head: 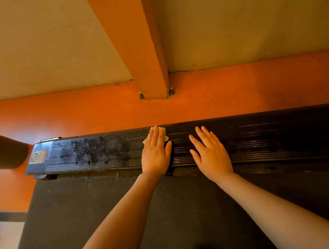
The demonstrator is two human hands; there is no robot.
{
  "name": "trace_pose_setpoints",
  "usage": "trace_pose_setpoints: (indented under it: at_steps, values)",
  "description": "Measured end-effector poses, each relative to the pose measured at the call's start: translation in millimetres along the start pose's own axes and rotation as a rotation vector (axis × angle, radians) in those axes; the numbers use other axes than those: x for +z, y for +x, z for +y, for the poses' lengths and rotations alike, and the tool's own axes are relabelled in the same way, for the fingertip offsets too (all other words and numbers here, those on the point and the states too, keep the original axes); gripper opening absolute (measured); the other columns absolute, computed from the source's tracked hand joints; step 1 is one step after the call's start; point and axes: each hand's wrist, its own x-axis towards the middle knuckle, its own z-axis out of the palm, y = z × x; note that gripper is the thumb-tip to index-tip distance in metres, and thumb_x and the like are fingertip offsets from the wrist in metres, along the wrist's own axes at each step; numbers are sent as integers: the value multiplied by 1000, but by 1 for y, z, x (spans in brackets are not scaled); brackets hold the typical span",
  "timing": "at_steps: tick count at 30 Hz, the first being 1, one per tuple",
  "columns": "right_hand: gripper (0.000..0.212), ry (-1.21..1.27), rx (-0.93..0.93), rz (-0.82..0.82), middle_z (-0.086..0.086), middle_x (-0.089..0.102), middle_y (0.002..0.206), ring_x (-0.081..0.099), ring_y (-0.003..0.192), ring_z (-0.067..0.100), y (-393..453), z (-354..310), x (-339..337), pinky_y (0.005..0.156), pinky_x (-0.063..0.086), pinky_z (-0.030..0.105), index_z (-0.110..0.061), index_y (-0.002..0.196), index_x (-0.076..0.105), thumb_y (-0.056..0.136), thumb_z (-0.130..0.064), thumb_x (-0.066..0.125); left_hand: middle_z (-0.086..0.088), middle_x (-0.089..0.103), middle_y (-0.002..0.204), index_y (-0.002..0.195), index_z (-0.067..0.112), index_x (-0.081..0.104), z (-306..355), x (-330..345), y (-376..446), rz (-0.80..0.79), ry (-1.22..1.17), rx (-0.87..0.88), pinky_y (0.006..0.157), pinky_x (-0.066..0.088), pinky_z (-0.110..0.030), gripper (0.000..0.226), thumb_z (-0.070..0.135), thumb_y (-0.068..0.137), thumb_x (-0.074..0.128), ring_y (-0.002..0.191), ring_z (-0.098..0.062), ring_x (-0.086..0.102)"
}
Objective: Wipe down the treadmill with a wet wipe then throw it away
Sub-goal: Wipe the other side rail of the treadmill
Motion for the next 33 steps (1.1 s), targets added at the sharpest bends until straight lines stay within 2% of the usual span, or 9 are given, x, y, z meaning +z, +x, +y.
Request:
trace_pose_setpoints:
  at_steps: [5, 9, 14, 19, 26, 33]
  values:
    - [44, 1, 7, -4, 13, 42, 150, 35, 141, 31, 1, 0, 0, 112, 25, 41, -15, 138, 54, 97, -31, 56, 2, 1, 163, 156, 23, 10, 0, 3, -3, 21, -18, -8, 122, 7, -35, 62, 49, 102, 22, 148, -10, -9]
    - [44, -16, 6, 5, 13, 44, 149, 37, 140, 31, 0, -1, 0, 111, 25, 41, -15, 137, 56, 96, -31, 56, 1, 4, 163, 155, 22, 11, -1, 13, -28, 67, -12, 2, 121, 8, -32, 68, 59, 98, 12, 149, -12, -5]
    - [46, -11, 13, 2, 14, 44, 148, 38, 139, 32, 1, -2, 1, 110, 26, 41, -15, 136, 56, 96, -36, 46, 6, 3, 161, 151, 30, 7, -7, 19, -47, 82, -20, -3, 120, 7, -30, 61, 57, 97, 10, 150, -10, -4]
    - [44, -6, 9, 13, 14, 45, 148, 39, 139, 32, -1, -1, 1, 110, 25, 41, -15, 136, 56, 95, -31, 57, 3, 4, 162, 154, 26, 9, -9, 13, -34, 84, -4, -5, 120, 7, -30, 62, 57, 101, 13, 149, -12, -4]
    - [45, 28, 10, -6, 13, 42, 150, 35, 141, 31, 0, 0, -1, 111, 24, 41, -16, 138, 54, 97, -35, 49, 3, -1, 164, 156, 24, 8, -13, -1, -1, 16, 5, -56, 120, 1, -31, 60, 48, 103, 22, 149, -11, -9]
    - [44, 7, 14, 1, 13, 44, 149, 38, 140, 32, 0, -1, 0, 110, 25, 41, -16, 137, 56, 96, -32, 56, 2, 3, 163, 156, 22, 12, -13, 7, -21, 68, 5, -30, 120, 6, -31, 68, 59, 99, 11, 149, -11, -6]
